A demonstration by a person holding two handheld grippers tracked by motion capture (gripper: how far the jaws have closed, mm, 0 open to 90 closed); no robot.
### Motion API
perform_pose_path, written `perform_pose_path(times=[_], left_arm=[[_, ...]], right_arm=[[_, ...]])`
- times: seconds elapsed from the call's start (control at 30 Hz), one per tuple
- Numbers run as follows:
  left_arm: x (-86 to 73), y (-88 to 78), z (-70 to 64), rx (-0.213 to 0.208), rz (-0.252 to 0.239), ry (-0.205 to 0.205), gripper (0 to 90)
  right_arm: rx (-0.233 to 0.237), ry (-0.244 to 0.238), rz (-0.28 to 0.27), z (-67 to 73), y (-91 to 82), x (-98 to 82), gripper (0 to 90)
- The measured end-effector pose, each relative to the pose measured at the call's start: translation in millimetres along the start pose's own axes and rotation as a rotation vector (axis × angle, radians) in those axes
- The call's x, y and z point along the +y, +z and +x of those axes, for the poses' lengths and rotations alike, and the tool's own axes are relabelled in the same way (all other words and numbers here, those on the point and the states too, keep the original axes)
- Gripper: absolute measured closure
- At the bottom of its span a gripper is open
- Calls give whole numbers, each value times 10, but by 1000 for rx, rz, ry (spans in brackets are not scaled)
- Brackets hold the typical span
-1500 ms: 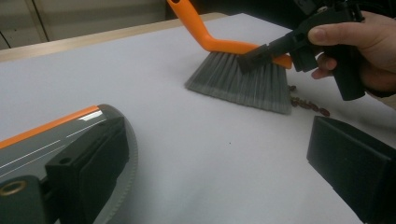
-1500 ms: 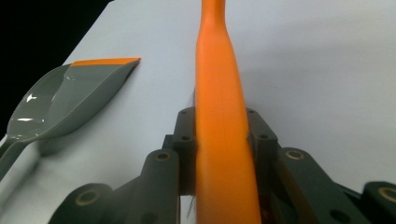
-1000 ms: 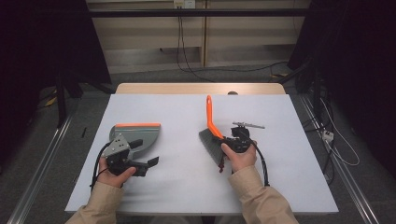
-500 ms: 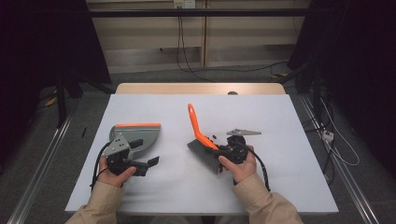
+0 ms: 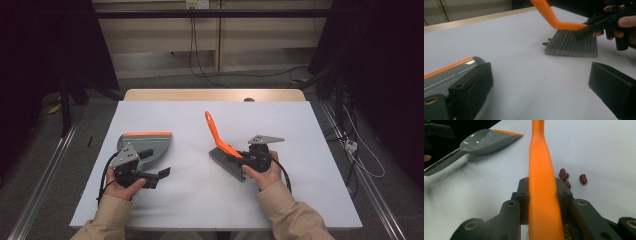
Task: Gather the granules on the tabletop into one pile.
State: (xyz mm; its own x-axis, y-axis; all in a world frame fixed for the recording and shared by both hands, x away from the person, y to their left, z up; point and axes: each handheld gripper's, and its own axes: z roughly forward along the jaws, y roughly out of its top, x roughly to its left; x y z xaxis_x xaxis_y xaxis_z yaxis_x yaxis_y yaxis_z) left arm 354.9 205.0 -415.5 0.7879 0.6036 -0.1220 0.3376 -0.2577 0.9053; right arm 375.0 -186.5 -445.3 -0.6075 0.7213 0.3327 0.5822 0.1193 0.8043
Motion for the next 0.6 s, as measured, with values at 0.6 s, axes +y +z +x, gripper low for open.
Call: perform_pose_path(times=[0.6], left_arm=[[3, -31, -6, 3, -4, 0, 55]], right_arm=[[30, -28, -91, -87, -199, 294, 712]])
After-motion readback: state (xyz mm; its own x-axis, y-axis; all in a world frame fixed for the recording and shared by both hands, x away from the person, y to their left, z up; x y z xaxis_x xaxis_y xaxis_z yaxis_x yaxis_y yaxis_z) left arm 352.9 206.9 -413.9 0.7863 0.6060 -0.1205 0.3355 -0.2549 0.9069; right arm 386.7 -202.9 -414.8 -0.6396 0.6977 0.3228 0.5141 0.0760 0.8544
